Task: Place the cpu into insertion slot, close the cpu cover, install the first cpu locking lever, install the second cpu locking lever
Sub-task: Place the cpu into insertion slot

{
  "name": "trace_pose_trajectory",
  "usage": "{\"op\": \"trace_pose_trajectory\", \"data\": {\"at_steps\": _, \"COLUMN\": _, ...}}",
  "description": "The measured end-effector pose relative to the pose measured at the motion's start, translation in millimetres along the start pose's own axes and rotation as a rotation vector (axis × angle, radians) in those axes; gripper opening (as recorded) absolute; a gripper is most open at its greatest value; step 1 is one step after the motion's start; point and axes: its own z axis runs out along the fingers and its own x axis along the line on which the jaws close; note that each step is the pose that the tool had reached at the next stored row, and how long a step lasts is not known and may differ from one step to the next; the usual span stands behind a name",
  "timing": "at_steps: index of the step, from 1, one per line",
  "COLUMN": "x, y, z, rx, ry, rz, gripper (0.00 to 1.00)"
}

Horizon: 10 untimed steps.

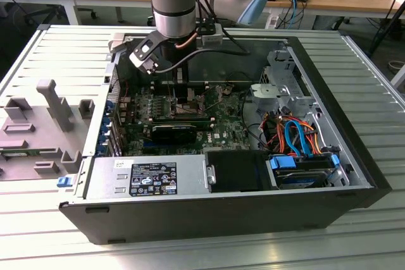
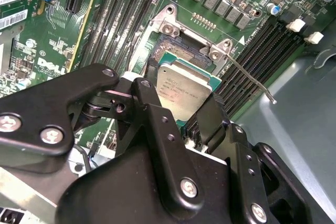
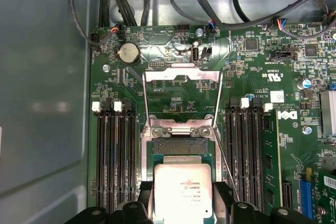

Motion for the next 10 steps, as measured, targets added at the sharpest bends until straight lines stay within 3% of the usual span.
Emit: {"op": "trace_pose_trajectory", "data": {"at_steps": 10, "x": 0.0, "y": -0.2, "z": 2.2, "rx": 0.0000, "ry": -0.0001, "rz": 0.000, "gripper": 0.54}}
